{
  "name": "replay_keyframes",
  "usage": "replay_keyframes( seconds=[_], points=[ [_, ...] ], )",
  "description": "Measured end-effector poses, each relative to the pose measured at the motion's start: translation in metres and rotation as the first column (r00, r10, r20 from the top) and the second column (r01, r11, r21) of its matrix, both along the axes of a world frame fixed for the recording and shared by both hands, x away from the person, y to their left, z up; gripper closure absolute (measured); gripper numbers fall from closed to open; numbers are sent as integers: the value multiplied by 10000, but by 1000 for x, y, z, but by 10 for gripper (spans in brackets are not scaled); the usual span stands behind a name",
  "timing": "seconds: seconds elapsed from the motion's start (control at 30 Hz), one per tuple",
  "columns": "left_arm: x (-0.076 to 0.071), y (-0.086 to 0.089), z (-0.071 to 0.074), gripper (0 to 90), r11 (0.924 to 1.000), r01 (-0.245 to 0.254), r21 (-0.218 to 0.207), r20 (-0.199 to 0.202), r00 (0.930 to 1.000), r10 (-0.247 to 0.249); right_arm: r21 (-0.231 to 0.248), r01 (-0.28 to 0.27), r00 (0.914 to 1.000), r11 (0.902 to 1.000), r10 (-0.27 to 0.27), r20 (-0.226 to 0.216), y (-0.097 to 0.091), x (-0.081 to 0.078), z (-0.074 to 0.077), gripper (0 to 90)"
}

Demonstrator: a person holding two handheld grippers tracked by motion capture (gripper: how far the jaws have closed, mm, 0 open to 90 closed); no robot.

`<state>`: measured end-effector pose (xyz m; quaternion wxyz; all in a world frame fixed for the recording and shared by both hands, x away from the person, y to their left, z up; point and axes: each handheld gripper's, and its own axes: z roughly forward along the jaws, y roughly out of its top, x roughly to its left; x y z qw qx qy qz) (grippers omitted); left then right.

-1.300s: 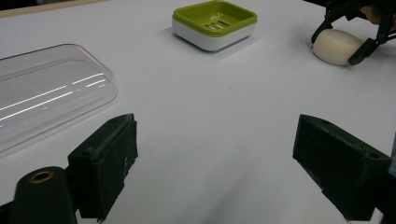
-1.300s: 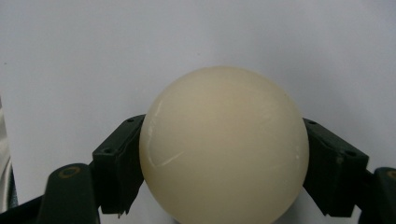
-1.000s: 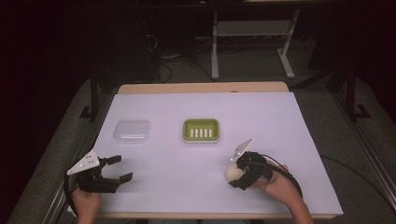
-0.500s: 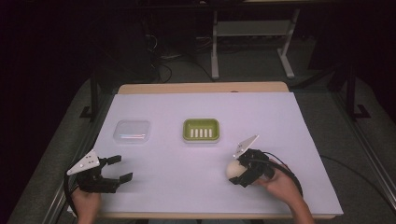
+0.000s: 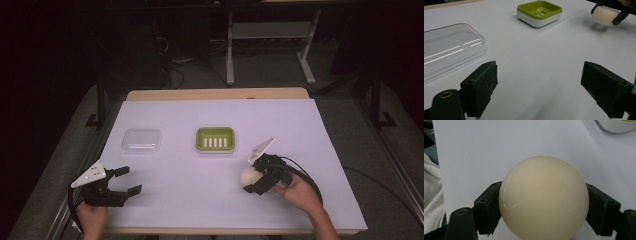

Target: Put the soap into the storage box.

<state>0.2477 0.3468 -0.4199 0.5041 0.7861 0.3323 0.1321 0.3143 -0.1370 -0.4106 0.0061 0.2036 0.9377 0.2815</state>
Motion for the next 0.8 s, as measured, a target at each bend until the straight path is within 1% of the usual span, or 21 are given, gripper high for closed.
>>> replay_keyframes(
  seconds=[0.17,0.3,0.53,0.63,0.73,0.8],
  points=[
    [0,0,0,132,10000,-17,-10,15,10000,17,63,-14,10000,10000,14,-7,1,3,4,229],
    [0,0,0,132,10000,-39,-44,15,10000,39,82,-25,9999,10000,26,-157,3,6,5,230],
    [0,1,0,132,10000,-30,-52,12,10000,30,14,-192,9998,9998,193,-23,10,9,13,230],
    [-1,1,0,132,10000,-45,-77,26,10000,46,42,-274,9996,9996,273,70,14,12,19,230],
    [-1,1,0,132,10000,-51,-73,32,10000,51,105,-275,9996,9996,275,49,15,14,21,230],
    [-1,1,0,133,10000,-47,-60,25,10000,47,126,-301,9995,9995,300,109,17,15,23,230]
  ],
)
